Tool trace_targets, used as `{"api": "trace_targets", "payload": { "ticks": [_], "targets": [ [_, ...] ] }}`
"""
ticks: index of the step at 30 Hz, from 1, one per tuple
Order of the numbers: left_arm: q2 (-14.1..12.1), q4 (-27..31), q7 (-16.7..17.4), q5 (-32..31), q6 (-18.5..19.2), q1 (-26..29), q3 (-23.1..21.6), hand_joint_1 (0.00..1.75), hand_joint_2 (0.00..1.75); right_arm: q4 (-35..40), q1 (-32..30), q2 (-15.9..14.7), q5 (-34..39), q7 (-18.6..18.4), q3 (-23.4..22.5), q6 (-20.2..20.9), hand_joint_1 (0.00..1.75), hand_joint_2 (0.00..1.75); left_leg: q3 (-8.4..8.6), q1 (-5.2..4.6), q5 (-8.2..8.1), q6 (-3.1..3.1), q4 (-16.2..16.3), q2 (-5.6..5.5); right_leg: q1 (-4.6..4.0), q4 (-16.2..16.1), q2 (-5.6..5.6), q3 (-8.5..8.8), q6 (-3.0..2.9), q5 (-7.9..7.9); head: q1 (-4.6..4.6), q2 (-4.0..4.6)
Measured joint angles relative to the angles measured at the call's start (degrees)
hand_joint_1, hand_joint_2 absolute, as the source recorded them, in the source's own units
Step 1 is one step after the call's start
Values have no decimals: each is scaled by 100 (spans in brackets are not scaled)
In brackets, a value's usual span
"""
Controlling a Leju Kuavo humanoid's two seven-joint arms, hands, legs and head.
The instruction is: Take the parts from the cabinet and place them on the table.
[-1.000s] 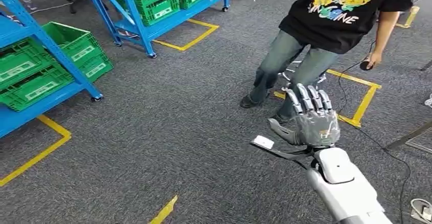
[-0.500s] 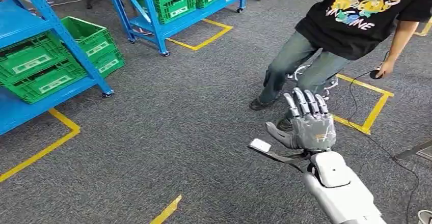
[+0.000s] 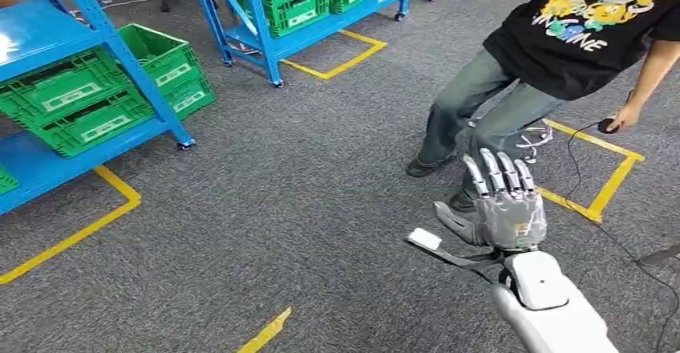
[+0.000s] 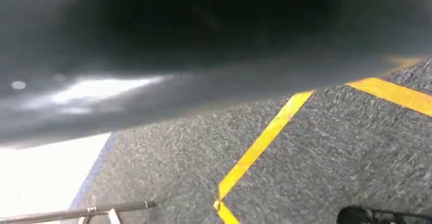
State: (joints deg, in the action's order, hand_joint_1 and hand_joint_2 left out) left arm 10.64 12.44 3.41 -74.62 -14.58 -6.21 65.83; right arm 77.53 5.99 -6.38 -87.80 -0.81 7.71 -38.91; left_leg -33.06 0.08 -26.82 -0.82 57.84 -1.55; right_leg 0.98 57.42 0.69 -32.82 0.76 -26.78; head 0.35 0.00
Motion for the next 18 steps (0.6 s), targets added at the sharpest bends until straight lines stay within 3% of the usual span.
{"api": "trace_targets", "payload": {
  "ticks": [1,3,4,5,6,7,9,10,11,13,15,16,18],
  "targets": [
    [0,0,-2,-15,2,-9,0,0,0,44,-28,-20,0,-7,-22,0,0,0,-106,0,-176,-30,236,55,0,0,-17,9,-42,-13,44,0],
    [0,0,-9,-33,4,-15,0,0,0,63,-85,-35,0,-20,-50,0,0,0,-530,24,-611,-68,1139,79,-7,2,-61,11,-59,-24,35,0],
    [0,0,-9,-39,7,-9,0,0,0,76,-122,-48,0,-24,-57,0,0,0,-747,26,-759,-76,1571,81,-9,6,-83,8,-63,-27,37,0],
    [0,0,-9,-42,13,0,0,0,0,87,-152,-57,0,-24,-63,0,0,0,-847,28,-760,-78,1751,81,-10,7,-94,10,-68,-31,37,0],
    [0,0,-7,-46,15,7,0,0,0,92,-168,-59,0,-22,-72,0,0,0,-814,29,-618,-72,1665,82,-12,7,-100,18,-66,-34,37,0],
    [0,0,-9,-48,15,6,0,0,0,100,-177,-59,-2,-22,-74,0,0,0,-672,28,-376,-53,1347,84,-15,8,-105,29,-67,-40,39,0],
    [-4,0,-7,-55,15,-1,0,0,0,161,-206,-61,-2,-44,-92,0,0,0,-162,13,127,26,337,139,-21,7,-118,80,-47,-62,37,0],
    [-4,0,-7,-61,15,-9,0,0,0,194,-226,-68,-2,-50,-105,0,0,0,-14,-24,112,67,61,205,-44,10,-125,89,-23,-77,35,0],
    [0,0,-7,-70,18,-27,-2,0,0,225,-254,-94,0,-57,-131,0,0,0,24,-27,68,88,-51,203,-65,30,-132,67,13,-95,33,0],
    [7,0,2,-74,17,-24,-4,0,0,284,-321,-118,2,-57,-184,0,0,0,-1,-41,65,110,-31,175,-46,1,-181,79,72,-80,33,0],
    [18,0,7,-74,18,-1,-4,0,0,343,-340,-142,2,-57,-205,0,0,0,48,9,127,187,-134,166,-34,27,-170,34,148,-128,33,0],
    [20,0,7,-74,18,-9,-7,0,0,367,-339,-157,2,-57,-216,0,0,0,55,6,127,211,-137,162,-38,201,-136,-27,165,-264,11,0],
    [32,0,7,-74,17,-21,-7,0,0,376,-359,-188,4,-59,-249,0,0,0,49,2,127,240,-136,141,-30,1077,-97,-436,187,-689,-7,0]
  ]
}}
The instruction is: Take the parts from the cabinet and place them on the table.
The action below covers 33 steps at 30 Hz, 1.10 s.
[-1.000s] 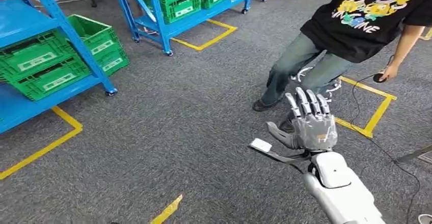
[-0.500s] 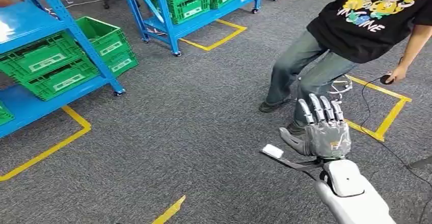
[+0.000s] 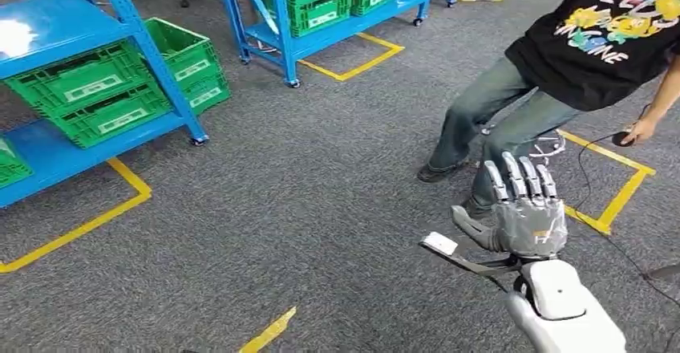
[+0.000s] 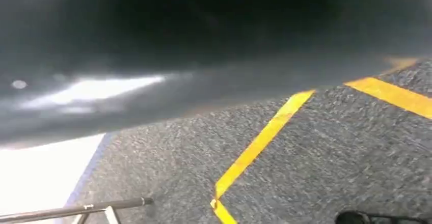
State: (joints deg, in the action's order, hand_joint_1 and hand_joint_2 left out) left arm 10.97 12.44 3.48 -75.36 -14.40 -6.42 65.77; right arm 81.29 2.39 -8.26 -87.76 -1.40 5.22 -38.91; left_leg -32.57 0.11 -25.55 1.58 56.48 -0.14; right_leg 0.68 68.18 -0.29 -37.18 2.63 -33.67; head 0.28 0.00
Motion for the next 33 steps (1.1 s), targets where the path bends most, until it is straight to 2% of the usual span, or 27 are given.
{"api": "trace_targets", "payload": {
  "ticks": [1,2,3,4,5,6,7,8,11,12,13,14,16,17,18,19,20,21,22,23,24,26,28,29,30,32,33],
  "targets": [
    [3,0,0,0,2,4,0,0,0,0,-25,-9,0,0,-2,0,0,0,-3,-4,-5,8,2,-5,-1,414,5,-215,15,-157,-2,0],
    [3,0,0,-2,2,11,0,0,0,-2,-56,-13,0,2,-6,0,0,0,-4,-6,-7,10,4,-16,0,675,6,-362,24,-212,-7,0],
    [3,0,0,-7,2,16,0,0,0,0,-83,-16,7,2,-18,0,0,0,1,-6,-7,9,5,-30,1,655,6,-370,25,-125,-2,0],
    [3,0,9,-7,7,15,0,0,0,0,-96,-16,15,2,-31,0,0,0,3,-5,-9,7,9,-48,3,404,5,-266,25,75,-6,0],
    [5,0,13,-9,11,12,-2,0,0,4,-100,-31,28,2,-42,0,0,0,15,-5,-15,-3,14,-73,8,-144,7,-2,15,388,-6,0],
    [11,0,15,-13,11,9,-2,0,0,20,-104,-42,35,2,-57,0,0,0,27,-4,-27,-21,17,-86,14,-677,21,266,6,624,-4,0],
    [16,0,17,-17,13,9,-2,0,0,37,-110,-55,44,2,-77,0,0,0,21,-15,-39,-48,24,-98,22,-1021,102,429,-11,619,-9,0],
    [16,0,22,-20,11,2,-4,0,0,52,-123,-59,48,7,-85,0,0,0,-8,-53,-53,-81,73,-118,17,-1100,122,513,-42,609,-2,0],
    [18,0,31,-20,7,22,-4,0,0,68,-192,-64,46,20,-105,0,0,0,-13,-30,-25,-150,53,-134,-9,-1062,105,490,-114,624,2,0],
    [7,0,31,-20,0,18,-4,0,0,85,-195,-64,42,22,-105,0,0,0,-22,-30,-70,-188,78,-135,35,-1100,84,509,-158,649,-4,0],
    [7,0,31,-20,-4,13,-4,0,0,98,-192,-64,33,26,-109,0,0,0,-60,-29,-187,-228,208,-96,39,-1100,69,517,-192,648,22,0],
    [9,0,31,-17,-4,4,-4,0,0,101,-191,-64,28,28,-114,0,0,0,-203,-17,-393,-257,526,-77,39,-1100,47,518,-227,645,57,0],
    [7,0,31,-15,-7,5,-4,0,0,98,-206,-64,-18,26,-116,0,0,0,-654,4,-827,-293,1476,-60,32,-1100,1,515,-241,636,48,0],
    [7,0,31,-13,-7,16,-4,0,0,94,-209,-64,-53,24,-116,0,0,0,-837,5,-923,-301,1850,-59,30,-1099,-17,515,-244,634,53,0],
    [7,0,31,-13,-7,22,-4,0,0,94,-211,-64,-66,20,-114,0,0,0,-872,6,-903,-303,1906,-59,30,-1099,-27,518,-244,633,50,0],
    [7,0,31,-13,-9,25,-4,0,0,94,-212,-64,-68,20,-116,0,0,0,-871,6,-867,-302,1896,-59,30,-1099,-33,521,-244,632,48,0],
    [7,0,33,-13,-9,29,-4,0,0,96,-210,-64,-72,20,-114,0,0,0,-789,6,-678,-291,1707,-57,29,-1098,-53,528,-244,628,53,0],
    [7,0,33,-13,-11,27,-4,0,0,94,-209,-64,-72,20,-114,0,0,0,-622,5,-445,-274,1352,-53,27,-1098,-69,541,-239,624,50,0],
    [3,0,35,-15,-17,21,-4,0,0,94,-203,-64,-72,18,-114,0,0,0,-332,2,-140,-240,773,-24,25,-1098,-89,561,-227,613,50,0],
    [-2,0,48,-15,-20,16,-4,0,0,94,-194,-64,-72,18,-114,0,0,0,-109,-5,43,-202,341,43,22,-1099,-103,575,-211,603,53,0],
    [-2,0,59,-15,-20,2,-4,0,0,94,-182,-61,-72,17,-114,0,0,0,-26,-46,-23,-176,148,124,-30,-1067,-114,564,-175,581,53,0],
    [-2,0,83,-15,-22,-13,-4,0,0,92,-154,-61,-81,9,-109,0,0,0,-47,-48,-63,-142,103,89,-24,-1071,-157,523,-128,590,29,0],
    [-4,0,101,-15,-22,16,-4,0,0,92,-123,-53,-109,-11,-98,0,0,0,-33,-38,-36,-76,53,46,-17,-1086,-204,556,-59,576,41,0],
    [-4,0,116,-13,-26,23,-2,0,0,92,-115,-53,-120,-35,-98,0,0,0,-11,-12,-13,-46,27,34,-1,-999,-139,492,-28,501,35,0],
    [-8,0,116,-11,-42,17,-2,0,0,92,-89,-53,-133,-46,-96,0,0,0,-14,-6,-9,-16,28,14,4,-746,-64,365,-9,331,4,0],
    [-8,0,116,-4,-41,10,-4,0,0,79,-65,-53,-175,-77,-94,0,0,0,-21,-13,-8,-2,29,-34,7,214,-17,-96,15,-105,-2,0],
    [-8,0,116,2,-44,17,-4,0,0,72,-66,-50,-186,-87,-85,0,0,0,-23,-19,-10,0,31,-63,5,605,-7,-300,26,-222,-9,0]
  ]
}}
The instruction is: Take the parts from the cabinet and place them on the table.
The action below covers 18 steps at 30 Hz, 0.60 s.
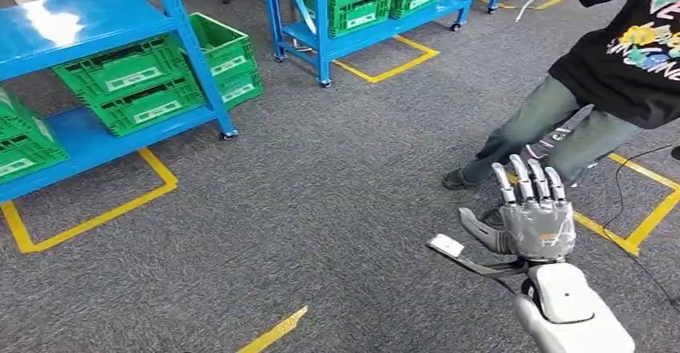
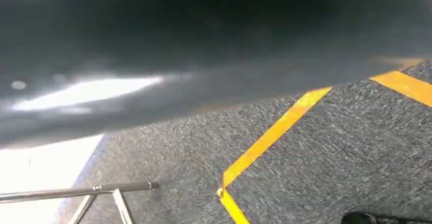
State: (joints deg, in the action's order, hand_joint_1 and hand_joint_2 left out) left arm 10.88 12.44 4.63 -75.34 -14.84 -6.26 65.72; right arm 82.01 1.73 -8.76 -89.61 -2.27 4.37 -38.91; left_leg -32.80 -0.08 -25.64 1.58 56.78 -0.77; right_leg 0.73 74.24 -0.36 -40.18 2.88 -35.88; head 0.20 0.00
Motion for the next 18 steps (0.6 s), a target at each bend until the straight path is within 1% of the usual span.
{"api": "trace_targets", "payload": {
  "ticks": [1,2,3,4,5,6,7,9,10,11,12,13,14,15,16,17,18],
  "targets": [
    [-2,0,-4,4,0,5,0,0,0,-13,0,2,-7,-13,4,0,0,0,4,-3,-1,1,0,-27,1,123,1,-83,-1,30,6,0],
    [-4,0,-17,9,-4,6,2,0,0,-20,6,4,-9,-20,4,0,0,0,8,-3,-1,0,2,-67,1,-14,3,-37,-5,183,7,0],
    [-7,0,-37,11,-11,4,2,0,0,-24,19,7,-15,-24,9,0,0,0,15,-3,-1,-1,3,-117,1,-399,10,135,-17,441,2,0],
    [-7,0,-55,17,-13,-1,2,0,0,-24,42,7,-20,-35,13,0,0,0,29,-2,-5,-10,3,-166,4,-955,45,401,-34,730,4,0],
    [-7,0,-61,22,-17,-5,2,0,0,-26,76,7,-24,-41,22,0,0,0,39,-2,-12,-30,6,-221,24,-1489,182,663,-43,929,-2,0],
    [-9,0,-63,22,-20,-10,2,0,0,-35,117,11,-26,-55,33,0,0,0,7,-39,-11,-72,13,-251,37,-1637,379,794,-57,808,11,0],
    [-13,0,-68,24,-22,-17,0,0,0,-37,138,13,-26,-76,39,0,0,0,-22,-26,4,-103,42,-303,40,-1662,341,796,-86,836,22,0],
    [-20,0,-72,26,-26,5,2,0,0,-57,161,13,-35,-129,55,0,0,0,-49,3,41,-163,28,-381,1,-1642,256,785,-132,836,11,0],
    [-28,0,-72,26,-31,14,2,0,0,-63,203,13,-41,-166,83,0,0,0,-56,2,32,-191,35,-432,21,-1668,202,795,-174,854,11,0],
    [-53,0,-72,26,-33,18,2,0,0,-66,252,15,-44,-194,116,0,0,0,-62,3,-27,-215,88,-372,47,-1694,132,815,-213,871,9,0],
    [-48,0,-72,26,-44,12,2,0,0,-70,285,15,-44,-210,135,0,0,0,-161,-13,-186,-254,294,-188,48,-1700,87,823,-262,863,67,0],
    [-50,0,-72,26,-42,0,0,0,0,-76,307,15,-44,-231,149,0,0,0,-349,1,-405,-285,682,-81,45,-1699,19,821,-277,856,81,0],
    [-52,0,-72,26,-44,-5,0,0,0,-85,314,15,-44,-273,162,0,0,0,-547,14,-597,-304,1092,-26,37,-1699,-35,822,-284,852,74,0],
    [-57,0,-72,28,-44,0,0,0,0,-103,327,15,-44,-326,188,0,0,0,-804,21,-800,-322,1623,4,30,-1697,-118,818,-294,845,74,0],
    [-57,0,-72,31,-44,14,2,0,0,-127,341,15,-44,-376,218,0,0,0,-929,27,-830,-330,1872,9,27,-1697,-186,820,-295,843,79,0],
    [-59,0,-72,37,-44,31,2,0,0,-142,356,15,-44,-402,249,0,0,0,-890,30,-705,-328,1796,12,23,-1697,-245,828,-297,837,74,0],
    [-66,0,-72,37,-44,38,2,0,0,-155,377,15,-44,-420,278,0,0,0,-748,28,-493,-312,1501,31,16,-1696,-299,834,-294,834,83,0]
  ]
}}
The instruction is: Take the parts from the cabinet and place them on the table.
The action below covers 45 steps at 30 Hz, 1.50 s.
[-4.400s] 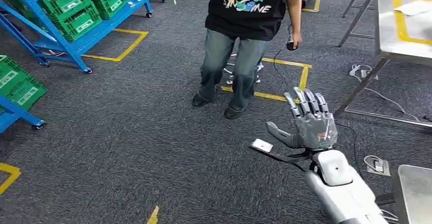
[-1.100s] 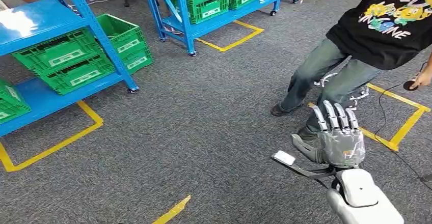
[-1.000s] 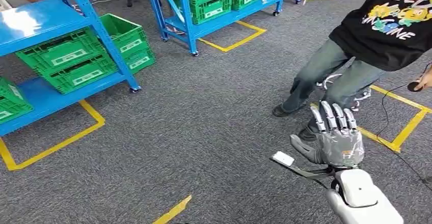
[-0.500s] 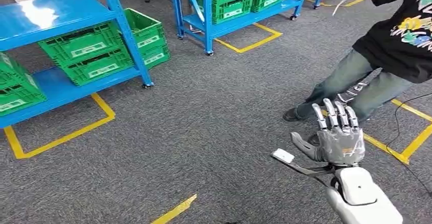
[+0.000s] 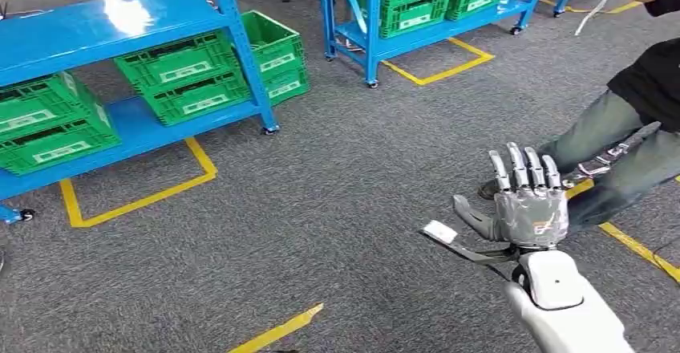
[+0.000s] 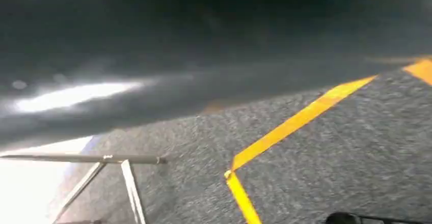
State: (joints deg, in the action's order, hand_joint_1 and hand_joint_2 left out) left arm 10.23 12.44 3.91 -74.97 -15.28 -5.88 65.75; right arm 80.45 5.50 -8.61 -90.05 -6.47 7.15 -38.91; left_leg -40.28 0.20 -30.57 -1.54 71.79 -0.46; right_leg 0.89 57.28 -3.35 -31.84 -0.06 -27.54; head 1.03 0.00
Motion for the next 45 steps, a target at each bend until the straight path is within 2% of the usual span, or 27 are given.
{"api": "trace_targets", "payload": {
  "ticks": [2,3,7,8,9,10,12,13,15,17,18,19,22,23,25,27,28,29,30,32,33,34,38,40,41,43,45],
  "targets": [
    [-17,0,0,0,0,-6,0,0,0,-20,45,0,0,-15,43,0,0,0,531,-29,483,89,-1018,191,-25,0,-111,36,13,-18,-2,0],
    [-35,0,0,0,-2,-19,0,0,0,-22,57,0,0,-22,61,0,0,0,717,-89,508,158,-1376,507,-45,1,-164,51,30,-35,-9,0],
    [-44,0,9,4,-4,-11,2,0,0,-68,118,0,-2,-70,122,0,0,0,683,-116,502,229,-1468,300,-81,-16,-421,89,135,-64,-4,0],
    [-50,0,22,7,-18,0,2,0,0,-70,140,0,-2,-74,149,0,0,0,745,-51,559,279,-1551,239,-56,14,-335,39,185,-118,-2,0],
    [-55,0,24,9,-22,-7,2,0,0,-76,156,0,-7,-81,162,0,0,0,747,-47,569,306,-1555,186,-45,177,-10,-4,208,-248,-33,0],
    [-59,0,22,9,-26,-27,2,0,0,-87,158,-2,-4,-105,166,0,0,0,733,-44,576,322,-1554,113,-32,536,177,-158,212,-442,-42,0],
    [-44,0,22,11,-24,-36,2,0,0,-131,134,-13,-2,-111,177,0,0,0,721,-44,578,331,-1551,-27,-20,1476,306,-620,242,-853,-63,0],
    [-46,0,22,11,-24,-27,2,0,0,-153,127,-13,-4,-111,194,0,0,0,718,-45,578,331,-1546,-107,-20,1808,315,-806,252,-926,-66,0],
    [-46,0,22,22,-24,-8,4,0,0,-188,134,-13,-4,-118,210,0,0,0,734,-40,579,325,-1542,-263,-11,1524,317,-723,260,-589,-68,0],
    [-44,0,22,22,-24,-10,2,0,0,-201,145,-13,-4,-125,220,0,0,0,760,-25,564,298,-1522,-412,26,542,429,-273,260,-37,-65,0],
    [-46,0,22,22,-24,-11,2,0,0,-208,149,-13,-4,-125,227,0,0,0,746,-21,548,262,-1508,-480,80,144,777,-85,275,12,-68,0],
    [-48,0,22,22,-24,-33,2,0,0,-219,141,-13,-4,-127,238,0,0,0,688,-46,550,220,-1443,-551,97,-5,886,15,266,-36,-57,0],
    [-48,0,22,20,-20,4,2,0,0,-249,147,-13,-4,-133,258,0,0,0,610,8,612,117,-1465,-724,42,72,728,-29,211,-35,-53,0],
    [-57,0,24,15,-20,10,2,0,0,-249,154,-11,-4,-133,269,0,0,0,595,8,583,87,-1448,-753,90,25,640,0,161,-13,-55,0],
    [-59,0,39,-7,-11,-3,2,0,0,-251,159,-11,-7,-135,277,0,0,0,402,-26,296,26,-1023,-169,64,15,480,31,78,-28,22,0],
    [-59,0,39,-24,2,-25,2,0,0,-269,127,-13,-4,-135,275,0,0,0,-60,3,-124,-6,-100,-16,35,17,306,31,42,-50,7,0],
    [-59,0,39,-35,7,-20,2,0,0,-284,124,-13,-4,-135,275,0,0,0,-254,12,-239,-17,288,-4,27,20,229,29,37,-54,7,0],
    [-57,0,39,-37,9,-6,2,0,0,-299,119,-13,-4,-135,277,0,0,0,-305,18,-200,-18,384,-2,23,20,160,36,34,-61,11,0],
    [-55,0,39,-37,11,1,2,0,0,-302,115,-13,-4,-133,282,0,0,0,-229,18,-46,-9,234,1,17,21,100,45,36,-69,7,0],
    [-55,0,20,-37,15,-2,2,0,0,-302,117,-13,-4,-135,286,0,0,0,264,2,464,59,-695,74,-2,20,-21,90,52,-95,11,0],
    [-57,0,17,-37,15,-11,2,0,0,-302,115,-13,-4,-135,286,0,0,0,529,-34,638,130,-1166,252,-8,19,-70,116,62,-112,11,0],
    [-64,0,17,-37,17,-29,2,0,0,-304,109,-13,-4,-135,282,0,0,0,651,-96,540,168,-1373,429,-58,32,-115,116,105,-145,2,0],
    [-57,0,17,-37,15,-4,2,0,0,-308,116,-13,-4,-131,275,0,0,0,626,-74,563,258,-1455,256,-69,-12,-290,173,207,-166,4,0],
    [-57,0,17,-37,11,-15,2,0,0,-308,115,-15,-7,-125,273,0,0,0,673,-34,596,315,-1510,182,-22,284,167,17,249,-388,-24,0],
    [-50,0,17,-37,11,-39,2,0,0,-313,101,-24,-7,-127,256,0,0,0,666,-32,595,325,-1509,120,-13,728,268,-201,263,-605,-42,0],
    [-28,0,17,-37,13,-40,2,0,0,-339,58,-26,-9,-125,253,0,0,0,667,-36,587,337,-1506,20,-17,1665,319,-701,301,-943,-48,0],
    [-22,0,17,-37,15,-31,2,0,0,-356,25,-26,-9,-125,254,0,0,0,679,-35,585,334,-1502,-84,-12,1721,319,-815,315,-759,-46,0]
  ]
}}
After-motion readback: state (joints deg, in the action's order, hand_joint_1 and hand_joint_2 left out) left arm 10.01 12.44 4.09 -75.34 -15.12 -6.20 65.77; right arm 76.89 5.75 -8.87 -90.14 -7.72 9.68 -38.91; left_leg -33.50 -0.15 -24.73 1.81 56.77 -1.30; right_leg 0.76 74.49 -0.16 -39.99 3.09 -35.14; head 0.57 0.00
